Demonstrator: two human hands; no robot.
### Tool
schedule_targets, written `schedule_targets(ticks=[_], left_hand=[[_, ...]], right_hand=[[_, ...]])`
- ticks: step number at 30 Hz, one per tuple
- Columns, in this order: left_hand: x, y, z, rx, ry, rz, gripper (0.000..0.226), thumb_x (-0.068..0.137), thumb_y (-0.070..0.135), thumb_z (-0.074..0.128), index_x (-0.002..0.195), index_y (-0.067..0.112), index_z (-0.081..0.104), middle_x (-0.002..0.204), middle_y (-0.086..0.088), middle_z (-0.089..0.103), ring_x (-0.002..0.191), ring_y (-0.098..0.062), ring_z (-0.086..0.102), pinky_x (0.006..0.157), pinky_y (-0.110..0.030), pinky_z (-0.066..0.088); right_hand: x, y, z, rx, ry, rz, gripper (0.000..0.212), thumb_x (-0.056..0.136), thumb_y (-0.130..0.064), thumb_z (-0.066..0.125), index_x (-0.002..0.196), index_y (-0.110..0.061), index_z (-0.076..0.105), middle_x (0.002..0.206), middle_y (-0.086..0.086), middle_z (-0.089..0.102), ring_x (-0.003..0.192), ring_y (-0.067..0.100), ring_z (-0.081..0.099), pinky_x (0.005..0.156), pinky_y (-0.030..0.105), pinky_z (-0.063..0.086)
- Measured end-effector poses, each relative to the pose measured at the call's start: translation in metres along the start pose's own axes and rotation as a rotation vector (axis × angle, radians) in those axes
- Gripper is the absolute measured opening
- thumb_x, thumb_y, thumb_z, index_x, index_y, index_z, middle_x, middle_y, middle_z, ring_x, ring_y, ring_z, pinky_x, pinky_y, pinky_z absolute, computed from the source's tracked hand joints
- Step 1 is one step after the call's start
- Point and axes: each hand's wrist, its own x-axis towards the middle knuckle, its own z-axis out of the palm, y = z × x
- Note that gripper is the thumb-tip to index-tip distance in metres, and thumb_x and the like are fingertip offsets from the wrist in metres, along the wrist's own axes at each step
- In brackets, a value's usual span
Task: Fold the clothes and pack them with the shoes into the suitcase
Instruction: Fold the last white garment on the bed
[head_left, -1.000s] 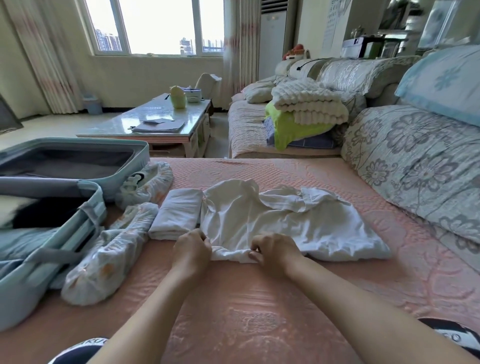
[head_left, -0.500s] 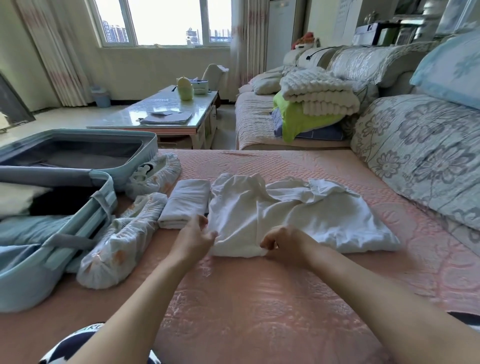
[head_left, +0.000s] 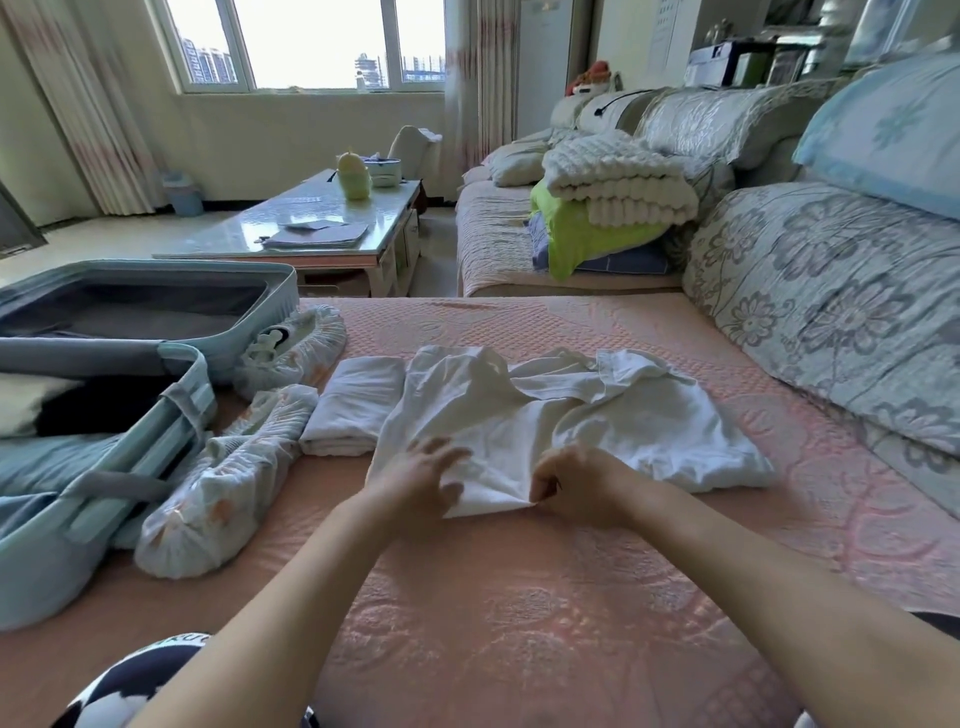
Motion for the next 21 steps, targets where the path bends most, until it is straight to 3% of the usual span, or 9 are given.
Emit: schedule_targets(ticks=[2,4,7,11,14,16,18,21], left_hand=[[0.005,-0.003,0.012,0.041,-0.237,-0.081,0.057,0.094,0.04,0.045,0.149,0.047,0.03,0.163,0.006,0.013,0.15,-0.018,0.009,0.12,-0.046,0.02],[0.013,-0.005,0.012,0.06,-0.27,-0.122,0.058,0.083,0.044,0.042,0.14,0.051,0.038,0.158,0.009,0.023,0.149,-0.019,0.016,0.118,-0.047,0.026],[0.019,0.006,0.004,0.142,-0.149,-0.133,0.037,0.09,0.045,0.043,0.125,0.046,0.055,0.138,0.007,0.046,0.131,-0.02,0.043,0.103,-0.04,0.041],[0.03,0.033,0.01,0.204,0.077,-0.017,0.026,0.096,0.037,0.047,0.117,0.038,0.063,0.131,0.007,0.054,0.122,-0.02,0.049,0.1,-0.034,0.038],[0.052,0.072,0.02,0.006,0.127,0.127,0.03,0.097,0.03,0.05,0.126,0.035,0.059,0.135,0.007,0.053,0.126,-0.02,0.047,0.101,-0.032,0.039],[0.065,0.105,0.03,-0.04,0.1,0.24,0.037,0.096,0.037,0.055,0.133,0.034,0.054,0.144,0.008,0.048,0.132,-0.019,0.044,0.104,-0.031,0.038],[0.075,0.134,0.043,0.021,-0.012,0.317,0.058,0.091,0.05,0.061,0.144,0.037,0.043,0.155,0.005,0.035,0.144,-0.021,0.03,0.113,-0.036,0.033],[0.087,0.157,0.063,0.16,-0.114,0.275,0.08,0.085,0.06,0.059,0.153,0.044,0.022,0.164,0.005,0.016,0.152,-0.021,0.007,0.119,-0.05,0.02]], right_hand=[[-0.004,0.003,0.0,0.005,-0.07,0.041,0.006,0.082,-0.016,0.075,0.084,-0.021,0.078,0.087,-0.013,0.073,0.08,0.003,0.066,0.078,0.024,0.056],[-0.01,0.009,0.0,0.056,-0.084,0.074,0.009,0.082,-0.015,0.074,0.086,-0.021,0.079,0.088,-0.011,0.075,0.081,0.001,0.068,0.079,0.022,0.057],[-0.019,0.028,-0.013,0.168,0.126,0.134,0.015,0.084,-0.017,0.07,0.095,-0.024,0.079,0.095,-0.013,0.073,0.084,0.001,0.065,0.077,0.02,0.051],[-0.04,0.079,-0.037,0.023,0.334,0.399,0.026,0.092,-0.021,0.056,0.111,-0.023,0.073,0.124,0.0,0.062,0.11,0.023,0.062,0.093,0.033,0.05],[-0.06,0.119,-0.047,-0.141,0.278,0.687,0.036,0.097,-0.027,0.046,0.131,-0.027,0.06,0.145,0.011,0.043,0.128,0.031,0.047,0.106,0.039,0.041],[-0.071,0.138,-0.05,-0.174,0.217,0.839,0.04,0.103,-0.033,0.036,0.141,-0.03,0.048,0.144,0.014,0.038,0.129,0.033,0.042,0.106,0.042,0.038],[-0.079,0.155,-0.05,-0.113,0.188,0.874,0.04,0.104,-0.039,0.034,0.143,-0.035,0.044,0.143,0.015,0.043,0.128,0.034,0.045,0.105,0.042,0.039],[-0.087,0.169,-0.047,-0.007,0.231,0.756,0.041,0.101,-0.039,0.046,0.142,-0.039,0.05,0.143,0.008,0.056,0.125,0.031,0.055,0.104,0.037,0.044]])
